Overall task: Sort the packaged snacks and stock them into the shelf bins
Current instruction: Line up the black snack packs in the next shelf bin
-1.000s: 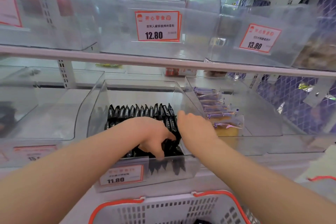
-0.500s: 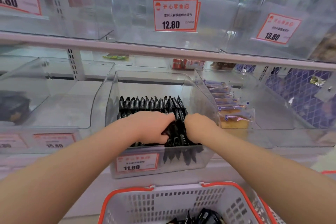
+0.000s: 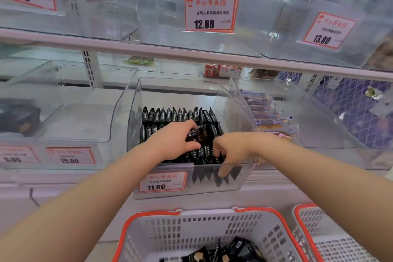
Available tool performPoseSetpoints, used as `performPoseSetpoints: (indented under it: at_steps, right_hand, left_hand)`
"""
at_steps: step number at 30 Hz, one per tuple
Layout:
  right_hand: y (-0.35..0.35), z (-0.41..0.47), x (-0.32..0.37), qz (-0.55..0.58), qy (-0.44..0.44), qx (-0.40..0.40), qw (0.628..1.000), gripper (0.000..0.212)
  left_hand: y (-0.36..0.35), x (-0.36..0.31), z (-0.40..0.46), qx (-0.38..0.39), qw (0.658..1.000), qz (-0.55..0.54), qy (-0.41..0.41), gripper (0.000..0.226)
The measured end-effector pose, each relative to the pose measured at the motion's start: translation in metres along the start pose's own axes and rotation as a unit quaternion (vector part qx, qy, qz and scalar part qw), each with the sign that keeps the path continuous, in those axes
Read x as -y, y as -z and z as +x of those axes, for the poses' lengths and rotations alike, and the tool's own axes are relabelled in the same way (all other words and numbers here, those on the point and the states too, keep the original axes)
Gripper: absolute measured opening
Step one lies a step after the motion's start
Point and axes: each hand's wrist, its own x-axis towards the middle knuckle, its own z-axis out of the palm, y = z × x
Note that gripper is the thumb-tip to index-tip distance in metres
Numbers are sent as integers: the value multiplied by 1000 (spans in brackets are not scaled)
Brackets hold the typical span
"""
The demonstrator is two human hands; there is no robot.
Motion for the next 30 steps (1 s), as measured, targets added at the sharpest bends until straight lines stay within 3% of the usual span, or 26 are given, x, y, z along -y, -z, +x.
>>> performPoseSetpoints:
  at_steps: [2, 7, 9, 11, 12, 15, 17, 20, 21, 23, 25, 26, 30]
  right_hand:
    - [-4, 4, 3, -34, 6, 19, 999, 64]
    - [-10, 12, 0, -86, 3, -86, 993, 33]
    - [-8, 8, -6, -33, 31, -107, 993, 35]
    - [-4, -1, -6, 136, 72, -155, 976, 34]
    - [-2, -5, -2, 262, 99, -172, 944, 32]
    - [1, -16, 26, 545, 205, -191, 790, 23]
    - [2, -17, 50, 608, 245, -222, 721, 22]
    - [7, -11, 79, 679, 262, -235, 644, 15]
    - [9, -8, 84, 695, 260, -235, 627, 13]
    - [11, 0, 92, 698, 236, -245, 631, 11]
    - [11, 11, 93, 672, 171, -268, 669, 7]
    - [12, 18, 92, 646, 125, -282, 698, 10]
    - [27, 54, 86, 433, -5, -342, 834, 26]
  left_hand:
    - [0, -3, 1, -11, 1000, 2, 0, 55]
    - [8, -4, -3, -71, 993, -91, 23, 31]
    - [13, -2, -7, -116, 981, -152, 39, 29]
    - [20, -5, -12, -142, 949, -276, 52, 28]
    - [24, -9, -15, -149, 926, -343, 53, 28]
    - [35, -21, -26, -189, 883, -428, 39, 22]
    - [43, -24, -31, -245, 887, -389, 50, 24]
    - [58, -22, -39, -301, 888, -342, 63, 21]
    - [64, -19, -43, -309, 889, -332, 65, 29]
    - [72, -8, -49, -316, 903, -285, 51, 47]
    - [72, 8, -54, -327, 917, -217, 65, 37]
    - [69, 17, -57, -325, 922, -191, 88, 30]
    - [51, 45, -70, -280, 936, -179, 117, 49]
